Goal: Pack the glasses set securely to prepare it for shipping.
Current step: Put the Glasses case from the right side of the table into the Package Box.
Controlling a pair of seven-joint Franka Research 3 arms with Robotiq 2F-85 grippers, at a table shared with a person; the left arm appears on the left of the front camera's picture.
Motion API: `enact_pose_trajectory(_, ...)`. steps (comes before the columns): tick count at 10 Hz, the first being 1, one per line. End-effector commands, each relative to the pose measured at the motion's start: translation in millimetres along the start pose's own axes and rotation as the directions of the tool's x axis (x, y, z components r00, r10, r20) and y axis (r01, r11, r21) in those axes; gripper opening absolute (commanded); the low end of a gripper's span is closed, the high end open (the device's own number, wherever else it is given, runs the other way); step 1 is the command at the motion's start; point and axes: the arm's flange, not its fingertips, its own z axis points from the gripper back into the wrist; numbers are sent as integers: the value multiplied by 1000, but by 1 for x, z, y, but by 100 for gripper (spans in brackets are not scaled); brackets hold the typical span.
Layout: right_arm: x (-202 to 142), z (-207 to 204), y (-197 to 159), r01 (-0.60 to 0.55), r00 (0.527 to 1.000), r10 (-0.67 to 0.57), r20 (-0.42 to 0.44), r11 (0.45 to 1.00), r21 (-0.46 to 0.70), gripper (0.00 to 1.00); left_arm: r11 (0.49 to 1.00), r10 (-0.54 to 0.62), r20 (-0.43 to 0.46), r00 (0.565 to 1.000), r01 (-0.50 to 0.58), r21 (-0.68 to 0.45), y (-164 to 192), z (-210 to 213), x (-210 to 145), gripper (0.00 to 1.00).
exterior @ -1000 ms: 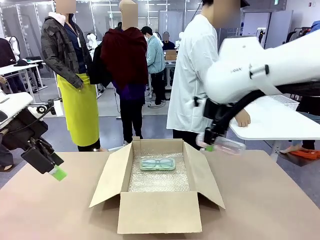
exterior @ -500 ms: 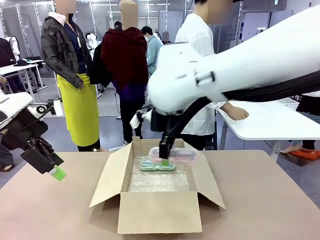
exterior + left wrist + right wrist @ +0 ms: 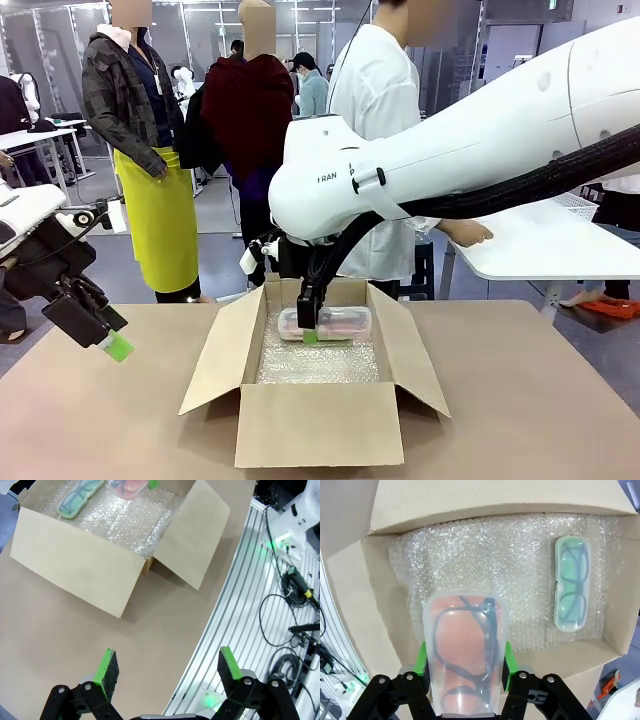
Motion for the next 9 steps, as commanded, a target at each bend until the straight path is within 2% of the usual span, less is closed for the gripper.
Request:
enact_pose_trajectory(1,1,-5,7,-17,1000,17,-13,1000,1,38,1000,-16,12,1000,17,-26,0,2,-1,100)
enact_pose_trajectory(4,1,-5,7,-17,1000,17,-13,1000,1,38,1000,-16,12,1000,17,-26,0,2,-1,100)
enact_pose_trajectory(5,2,-4,3,-7,1000,7,-5,1000,6,64,1000,-16,12,1000,17,-26,0,2,-1,100)
enact_pose_trajectory(6,1,-17,-1,-137,990,137,17,991,3,64,1000,-16,12,1000,17,-26,0,2,-1,100)
enact_pose_trajectory(7,4,-29,-8,-215,976,217,31,975,-58,64,1000,-16,12,1000,17,-26,0,2,-1,100)
enact_pose_trajectory(9,5,-52,-27,-243,968,245,58,969,-52,64,1000,-16,12,1000,17,-26,0,2,-1,100)
